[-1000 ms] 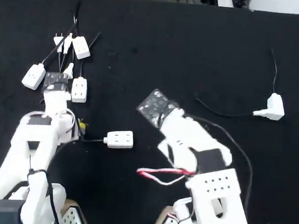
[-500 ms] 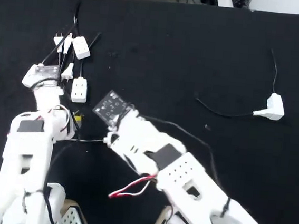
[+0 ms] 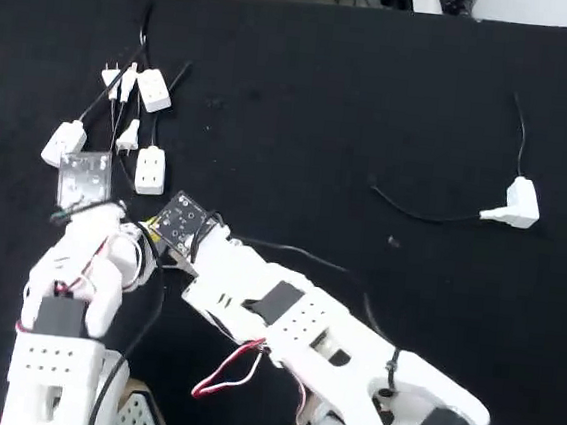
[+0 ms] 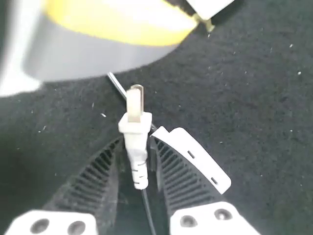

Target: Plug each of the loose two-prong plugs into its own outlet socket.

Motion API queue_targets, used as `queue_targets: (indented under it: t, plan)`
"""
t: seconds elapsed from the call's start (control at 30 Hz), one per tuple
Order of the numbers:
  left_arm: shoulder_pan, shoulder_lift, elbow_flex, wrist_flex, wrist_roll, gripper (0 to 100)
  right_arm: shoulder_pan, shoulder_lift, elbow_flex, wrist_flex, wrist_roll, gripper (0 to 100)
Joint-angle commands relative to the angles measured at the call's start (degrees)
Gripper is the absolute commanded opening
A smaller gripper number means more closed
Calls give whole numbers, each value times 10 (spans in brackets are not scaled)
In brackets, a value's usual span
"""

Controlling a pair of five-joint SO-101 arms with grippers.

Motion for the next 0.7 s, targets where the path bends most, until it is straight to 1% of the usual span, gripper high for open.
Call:
queue_targets:
  t: [0.0,0.2,0.3,0.37,0.47,0.67]
  plan:
    - [9,-71,20,-11,5,248,-7,-5,-8,-16,-4,10]
    - [10,-135,58,-8,4,248,-7,-93,1,24,-4,10]
    - [37,-142,65,-5,3,248,-7,-124,28,4,-23,10]
    - [54,-144,73,-8,-6,248,-5,-130,38,-11,-33,11]
    - [56,-146,80,-10,-31,248,-4,-134,41,-11,-33,11]
    - [56,-146,80,-10,-33,248,-3,-134,41,-11,-32,11]
